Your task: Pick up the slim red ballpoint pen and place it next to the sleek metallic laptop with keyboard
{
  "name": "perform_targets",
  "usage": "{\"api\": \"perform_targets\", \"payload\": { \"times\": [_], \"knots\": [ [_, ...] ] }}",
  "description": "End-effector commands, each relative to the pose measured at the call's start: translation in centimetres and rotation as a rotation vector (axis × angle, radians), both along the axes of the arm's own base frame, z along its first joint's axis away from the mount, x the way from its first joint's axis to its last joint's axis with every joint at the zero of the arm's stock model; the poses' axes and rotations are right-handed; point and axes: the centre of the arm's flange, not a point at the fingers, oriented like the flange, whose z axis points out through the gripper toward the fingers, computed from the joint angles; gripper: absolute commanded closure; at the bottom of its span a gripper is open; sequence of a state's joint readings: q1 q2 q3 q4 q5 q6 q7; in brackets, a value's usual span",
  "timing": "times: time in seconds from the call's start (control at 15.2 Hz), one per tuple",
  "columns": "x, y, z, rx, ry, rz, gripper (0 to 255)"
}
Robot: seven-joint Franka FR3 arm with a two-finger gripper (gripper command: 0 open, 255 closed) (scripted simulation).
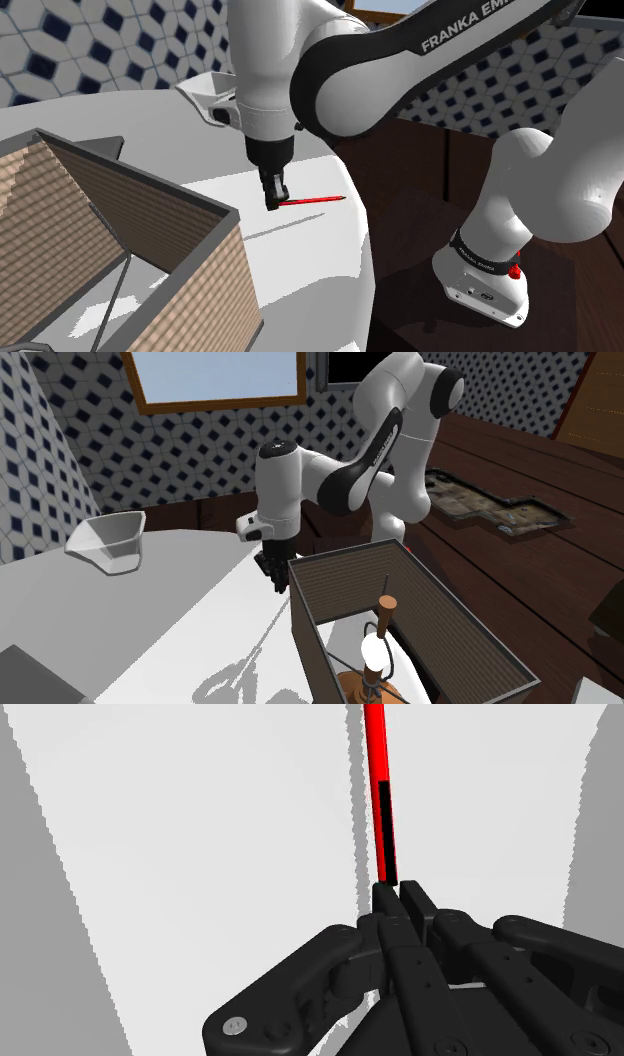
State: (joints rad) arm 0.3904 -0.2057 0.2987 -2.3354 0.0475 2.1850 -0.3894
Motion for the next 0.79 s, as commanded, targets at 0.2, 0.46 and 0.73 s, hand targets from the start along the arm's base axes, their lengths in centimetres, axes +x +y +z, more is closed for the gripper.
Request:
{"api": "perform_targets", "payload": {
  "times": [0.2, 0.46, 0.73],
  "knots": [
    [2.8, 2.8, 0.9, 0.000, 0.000, 0.000, 255],
    [6.6, 6.6, 0.9, 0.000, 0.000, 0.000, 255],
    [10.3, 10.3, 1.0, 0.000, 0.000, 0.000, 255]
  ]
}}
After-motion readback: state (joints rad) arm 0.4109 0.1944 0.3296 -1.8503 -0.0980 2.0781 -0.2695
